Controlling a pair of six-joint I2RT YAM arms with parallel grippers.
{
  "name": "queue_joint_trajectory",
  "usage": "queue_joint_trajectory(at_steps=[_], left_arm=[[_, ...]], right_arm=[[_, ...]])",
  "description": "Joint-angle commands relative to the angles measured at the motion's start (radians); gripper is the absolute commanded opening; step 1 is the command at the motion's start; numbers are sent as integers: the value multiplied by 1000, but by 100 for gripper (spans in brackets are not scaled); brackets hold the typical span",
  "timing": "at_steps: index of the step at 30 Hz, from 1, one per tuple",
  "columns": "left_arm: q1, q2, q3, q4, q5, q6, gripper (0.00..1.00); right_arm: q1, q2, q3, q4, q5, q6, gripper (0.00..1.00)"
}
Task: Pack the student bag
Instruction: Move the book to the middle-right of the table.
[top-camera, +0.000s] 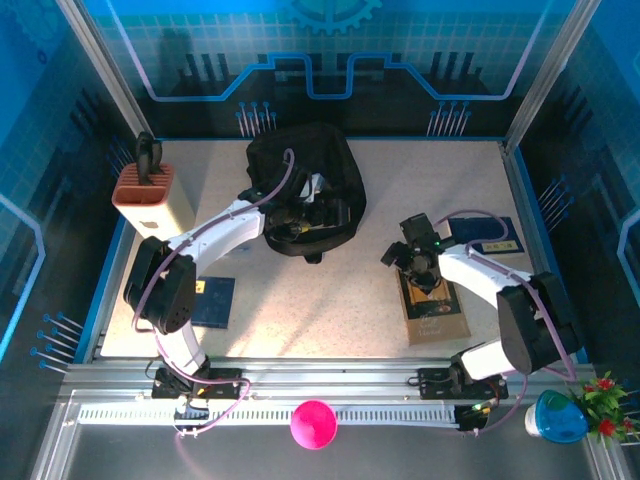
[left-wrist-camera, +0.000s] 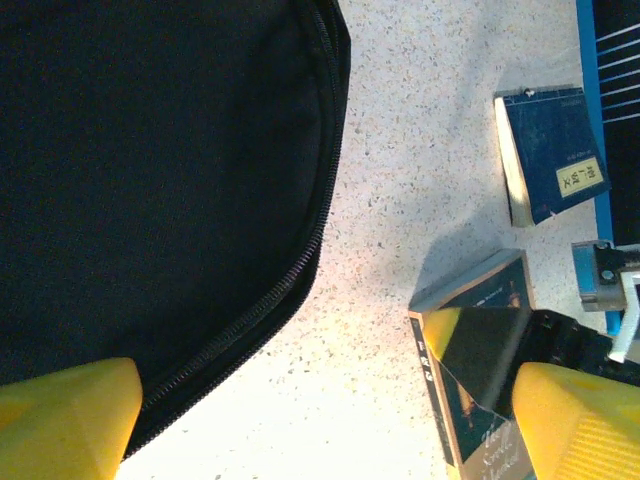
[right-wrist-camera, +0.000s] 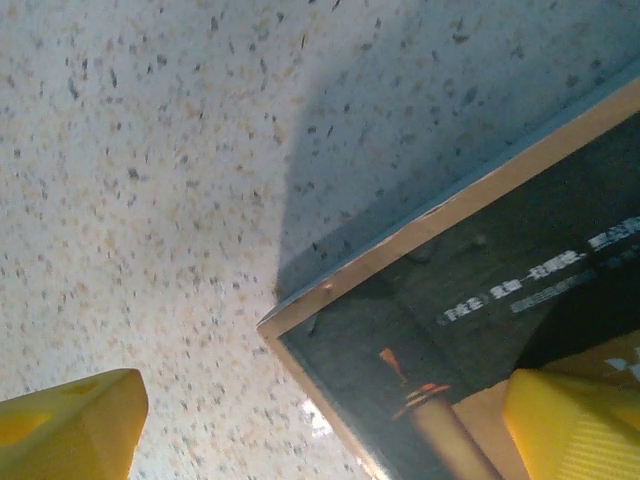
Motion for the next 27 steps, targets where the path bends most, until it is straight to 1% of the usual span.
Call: queue_joint_trajectory(at_steps=[1,6,10,12,14,16,18,21,24,27], left_arm=[[-9,-4,42,11,24,-23,99],[-24,29,65,19,59,-61,99],[-52,56,86,17,66,-101,96],[-72,74,100,8,66,-122,96],[-93,96,114,1,63,-141,95],[-123,124,132,5,69,-149,95],[-154,158,168,-14,58,-156,95],[-193,223,241,-62,46,-161,94],[-216,280,291,-76,53,-182,90],[-234,326,324,-72,59,-209,85]], right_arm=[[-23,83,20,128,-34,42,92],[-45,219,144,217,-35,43,89],[-81,294,274,206,-84,-19,85],[-97,277,306,179,-86,-81,84],[-112,235,319,127,-49,-152,84],[-137,171,302,84,-33,-244,84],[-165,112,266,64,-49,-340,84],[-210,63,249,-40,-51,-467,84],[-250,47,231,-125,-38,-536,80],[-281,41,203,-160,-48,-568,72]])
